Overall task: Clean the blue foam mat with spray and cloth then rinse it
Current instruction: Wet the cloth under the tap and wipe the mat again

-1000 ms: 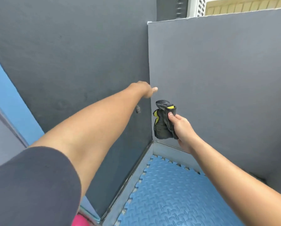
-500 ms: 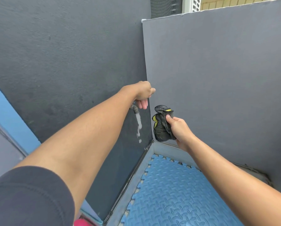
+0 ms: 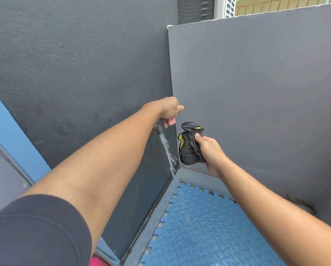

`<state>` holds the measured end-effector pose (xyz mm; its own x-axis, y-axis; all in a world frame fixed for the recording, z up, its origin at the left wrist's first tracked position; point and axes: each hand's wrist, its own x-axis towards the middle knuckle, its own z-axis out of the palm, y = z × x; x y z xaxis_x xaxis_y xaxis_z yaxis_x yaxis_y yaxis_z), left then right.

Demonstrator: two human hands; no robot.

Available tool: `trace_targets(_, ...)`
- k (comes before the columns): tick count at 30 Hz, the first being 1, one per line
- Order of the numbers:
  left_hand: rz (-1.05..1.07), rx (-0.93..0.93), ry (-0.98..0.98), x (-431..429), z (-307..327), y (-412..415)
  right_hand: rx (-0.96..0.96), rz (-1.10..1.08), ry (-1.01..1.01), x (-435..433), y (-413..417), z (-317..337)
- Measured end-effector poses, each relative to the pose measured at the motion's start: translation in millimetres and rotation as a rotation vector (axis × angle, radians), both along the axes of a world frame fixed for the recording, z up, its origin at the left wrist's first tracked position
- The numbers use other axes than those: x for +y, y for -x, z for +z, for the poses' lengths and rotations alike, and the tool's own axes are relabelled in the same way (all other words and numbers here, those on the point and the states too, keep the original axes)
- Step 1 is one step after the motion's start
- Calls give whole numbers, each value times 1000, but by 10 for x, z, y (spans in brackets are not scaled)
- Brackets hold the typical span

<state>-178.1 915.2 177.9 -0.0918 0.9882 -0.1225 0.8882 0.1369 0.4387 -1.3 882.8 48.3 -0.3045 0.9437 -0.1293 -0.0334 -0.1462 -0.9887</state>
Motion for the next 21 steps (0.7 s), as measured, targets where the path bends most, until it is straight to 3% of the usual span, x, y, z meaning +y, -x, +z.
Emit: trace_targets(21, 106, -68, 90, -20, 73, -62, -7, 15, 18, 17, -25, -65)
